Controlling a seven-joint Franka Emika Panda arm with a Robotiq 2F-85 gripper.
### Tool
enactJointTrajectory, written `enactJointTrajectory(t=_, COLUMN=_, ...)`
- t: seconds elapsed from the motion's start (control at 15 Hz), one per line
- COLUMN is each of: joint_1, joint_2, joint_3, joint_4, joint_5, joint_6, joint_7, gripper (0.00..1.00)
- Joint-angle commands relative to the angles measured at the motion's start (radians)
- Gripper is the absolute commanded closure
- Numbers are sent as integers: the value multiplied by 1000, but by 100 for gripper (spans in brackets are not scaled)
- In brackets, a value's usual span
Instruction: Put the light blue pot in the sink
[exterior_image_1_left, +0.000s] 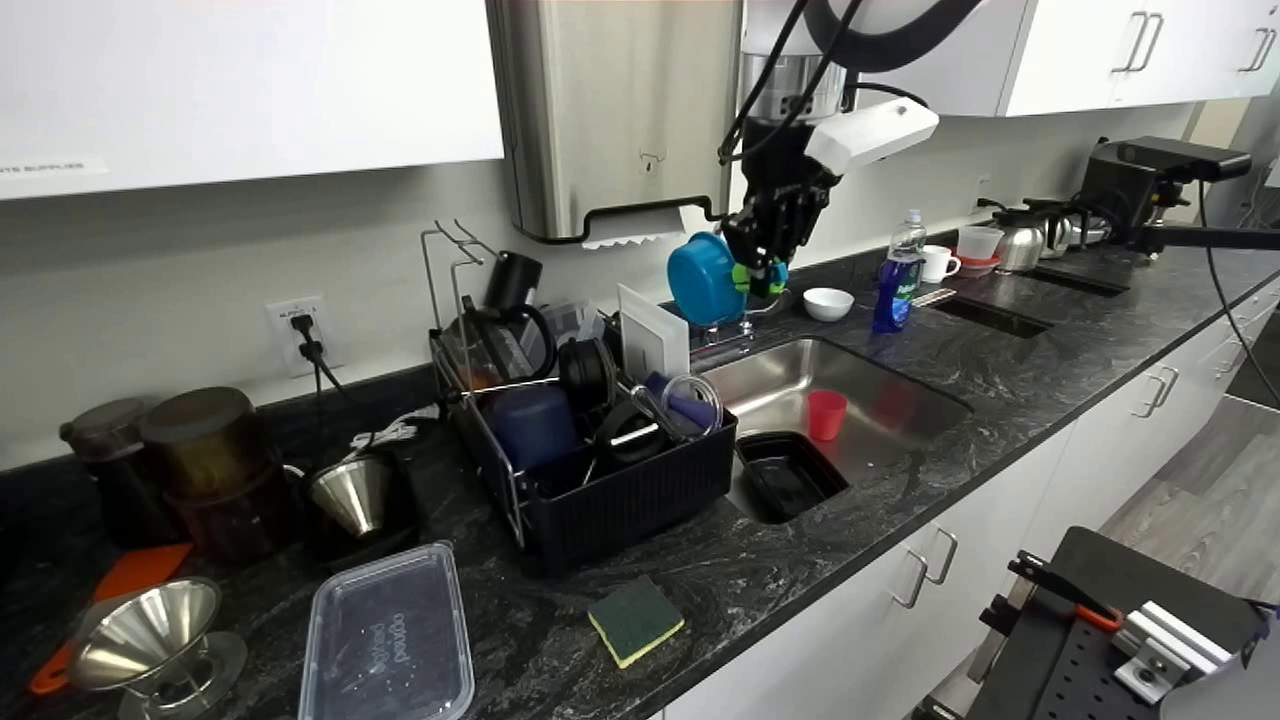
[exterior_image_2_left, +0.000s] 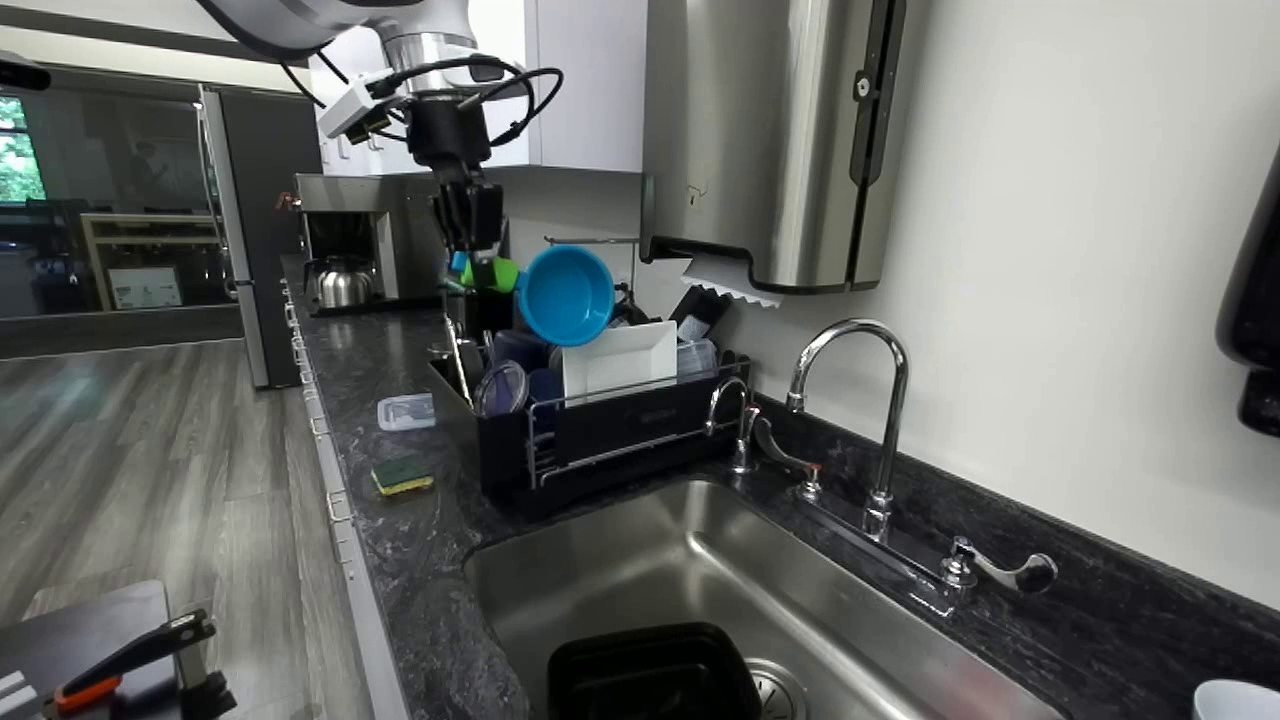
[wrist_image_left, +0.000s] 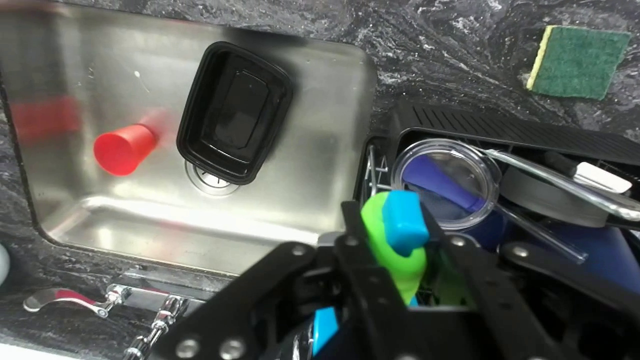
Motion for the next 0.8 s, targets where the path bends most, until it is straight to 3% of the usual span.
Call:
enactJointTrajectory(t=0.0, joint_1=-26, joint_2=1, joint_3=-8, joint_4=15, joint_5=17, joint_6=-43, joint_7=-24, gripper=93)
enactJointTrajectory(t=0.73, joint_1=-132, joint_2=33, joint_3=-71, joint_4=-2, joint_5=-71, joint_6=-70, joint_7=16, gripper=93)
